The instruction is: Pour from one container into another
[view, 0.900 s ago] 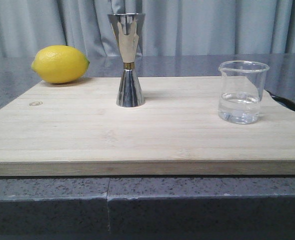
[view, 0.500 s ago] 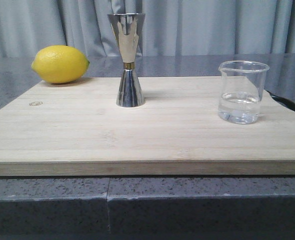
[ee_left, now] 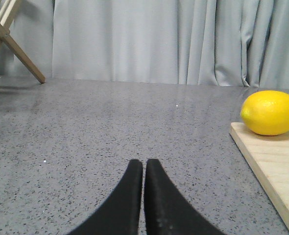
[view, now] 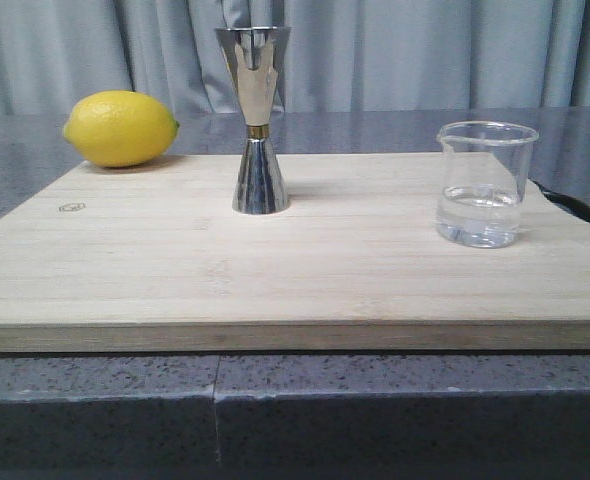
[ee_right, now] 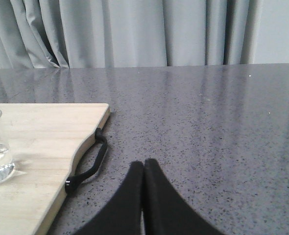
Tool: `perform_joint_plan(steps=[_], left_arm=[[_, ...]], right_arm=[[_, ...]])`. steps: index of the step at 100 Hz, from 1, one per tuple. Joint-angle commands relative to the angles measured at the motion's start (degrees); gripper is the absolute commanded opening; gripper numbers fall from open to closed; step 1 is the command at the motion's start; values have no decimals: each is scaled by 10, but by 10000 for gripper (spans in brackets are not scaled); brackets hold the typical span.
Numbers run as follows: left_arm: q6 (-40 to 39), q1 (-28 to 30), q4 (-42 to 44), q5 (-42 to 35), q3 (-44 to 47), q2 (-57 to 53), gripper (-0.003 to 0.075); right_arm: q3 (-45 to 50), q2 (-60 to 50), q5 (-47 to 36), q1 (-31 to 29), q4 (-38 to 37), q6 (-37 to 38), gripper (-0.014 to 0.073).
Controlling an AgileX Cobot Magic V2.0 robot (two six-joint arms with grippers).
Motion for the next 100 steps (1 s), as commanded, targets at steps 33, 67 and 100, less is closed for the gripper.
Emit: perform_joint_plan(steps=[33,67,100], left_arm=[[-4,-4,1,-43,4,-15,-19],[-4,-4,1,-43,4,-15,-19],[-4,-4,1,-50,4,-15,-19]], right_arm=[[16,-13,-47,-5,0,-5,-69],[16,-13,-48,-5,0,-5,-69],[16,-13,-59,-5,0,-5,-69]])
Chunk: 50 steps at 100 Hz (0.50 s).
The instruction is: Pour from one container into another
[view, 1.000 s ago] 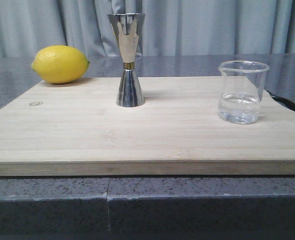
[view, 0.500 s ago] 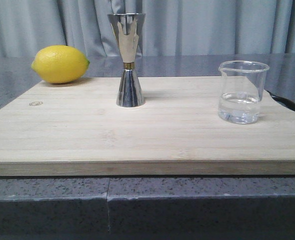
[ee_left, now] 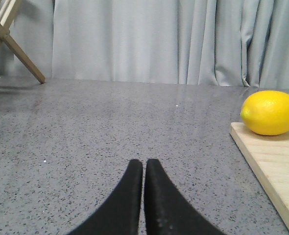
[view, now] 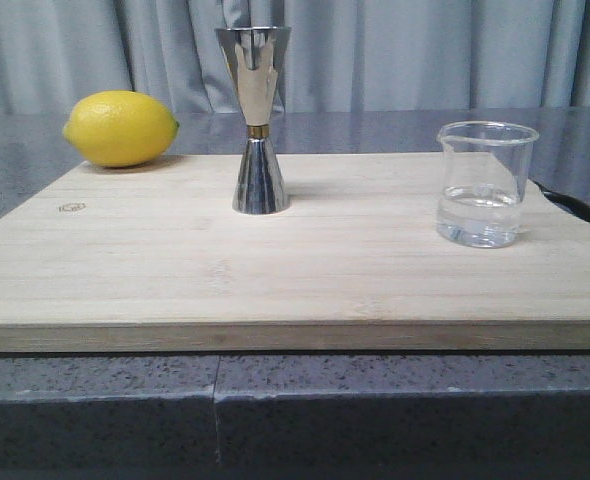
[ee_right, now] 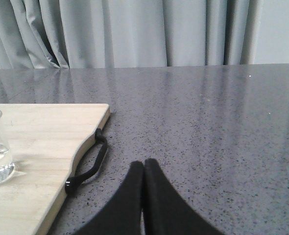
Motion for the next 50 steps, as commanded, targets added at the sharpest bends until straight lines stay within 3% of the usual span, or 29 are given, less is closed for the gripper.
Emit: perform_joint_plan(steps=[1,50], left_arm=[[-4,-4,1,-50,4,-15,-19],[-4,-4,1,-62,4,-15,-19]], right_arm=[[16,-13,-59,-5,0,-5,-69],[16,-13,-63,-5,0,-5,-69]])
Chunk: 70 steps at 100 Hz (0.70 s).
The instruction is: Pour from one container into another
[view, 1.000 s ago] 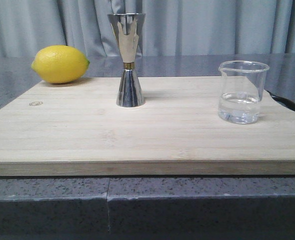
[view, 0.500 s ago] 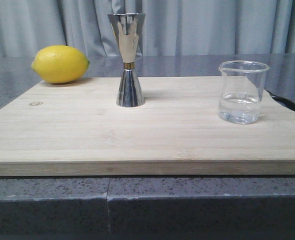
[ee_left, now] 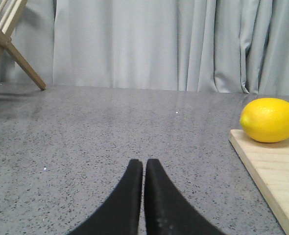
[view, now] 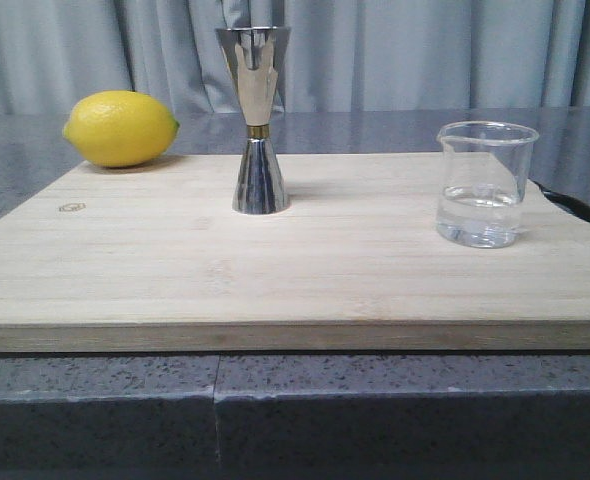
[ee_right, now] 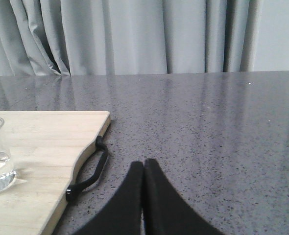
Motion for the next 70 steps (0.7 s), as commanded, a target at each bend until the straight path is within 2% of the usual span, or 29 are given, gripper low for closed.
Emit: perform_joint_plan(steps=[1,46,70], left_arm=[[-4,-4,1,-48,4,-15,-19],[-4,-4,0,-48,4,-15,-19],[-4,-4,-39,-48,4,-15,-19]], right_arm=[[16,-13,-50,-5,0,-5,-69],[16,-13,-50,-5,0,-5,-69],[16,-13,-50,-5,14,-5,-69]])
